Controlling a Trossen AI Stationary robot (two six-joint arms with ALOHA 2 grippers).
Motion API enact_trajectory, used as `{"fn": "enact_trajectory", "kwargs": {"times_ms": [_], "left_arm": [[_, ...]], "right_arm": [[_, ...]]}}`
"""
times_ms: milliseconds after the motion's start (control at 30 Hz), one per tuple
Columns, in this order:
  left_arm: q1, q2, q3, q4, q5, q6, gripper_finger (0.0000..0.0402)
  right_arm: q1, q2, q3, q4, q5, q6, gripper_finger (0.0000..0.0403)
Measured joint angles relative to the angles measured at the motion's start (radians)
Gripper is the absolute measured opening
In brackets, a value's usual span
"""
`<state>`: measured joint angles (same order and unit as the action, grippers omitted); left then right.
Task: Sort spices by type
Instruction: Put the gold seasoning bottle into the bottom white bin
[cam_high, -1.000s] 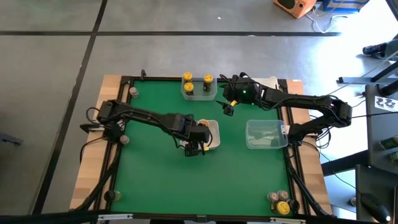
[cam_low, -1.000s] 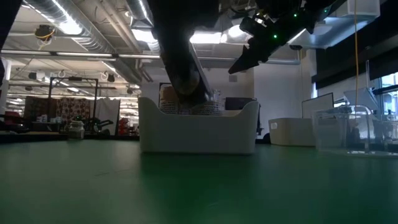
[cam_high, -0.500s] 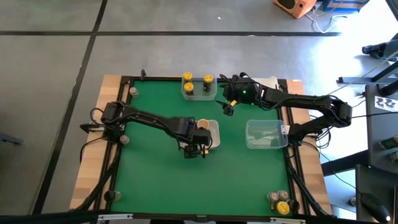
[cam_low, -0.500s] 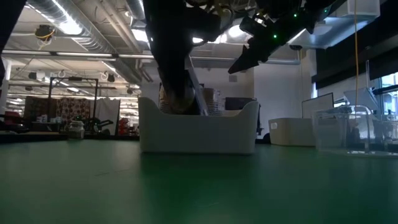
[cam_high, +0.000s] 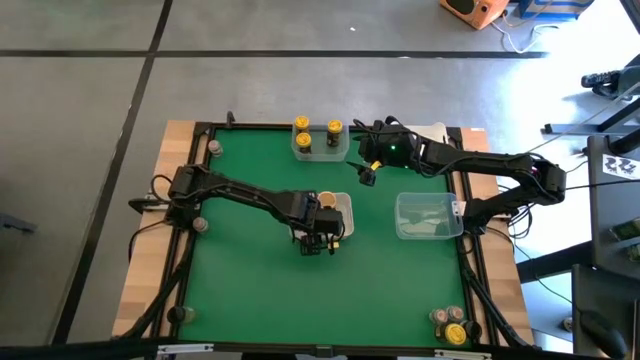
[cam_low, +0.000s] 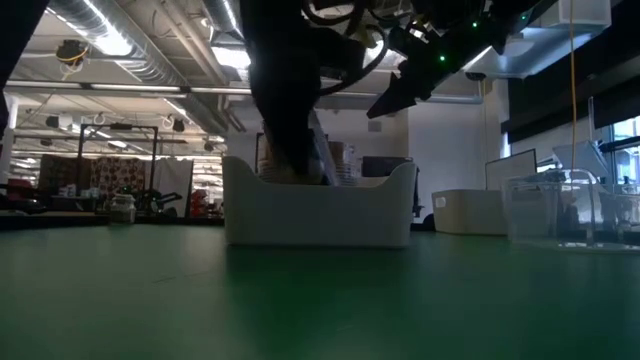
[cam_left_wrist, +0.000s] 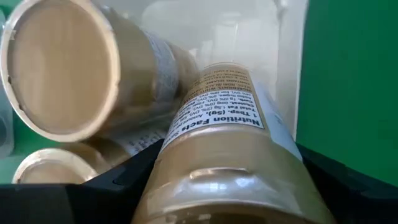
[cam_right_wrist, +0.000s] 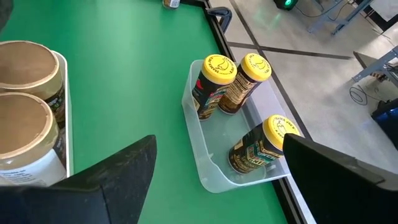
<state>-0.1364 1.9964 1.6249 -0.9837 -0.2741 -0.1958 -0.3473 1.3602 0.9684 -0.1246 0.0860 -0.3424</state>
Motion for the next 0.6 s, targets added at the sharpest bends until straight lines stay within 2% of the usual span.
{"fn": "enact_trajectory", "kwargs": {"times_ms": [200, 600], "left_arm": [[0.0, 0.004, 0.0, 0.065, 0.0, -0.035, 0.0291], [0.0, 0.007, 0.0, 0.049, -0.001, -0.059, 0.0291]], "right_arm": [[0.0, 0.0, 0.0, 0.0, 0.0, 0.0, 0.0348], [0.0, 0.0, 0.0, 0.0, 0.0, 0.0, 0.0348]]}}
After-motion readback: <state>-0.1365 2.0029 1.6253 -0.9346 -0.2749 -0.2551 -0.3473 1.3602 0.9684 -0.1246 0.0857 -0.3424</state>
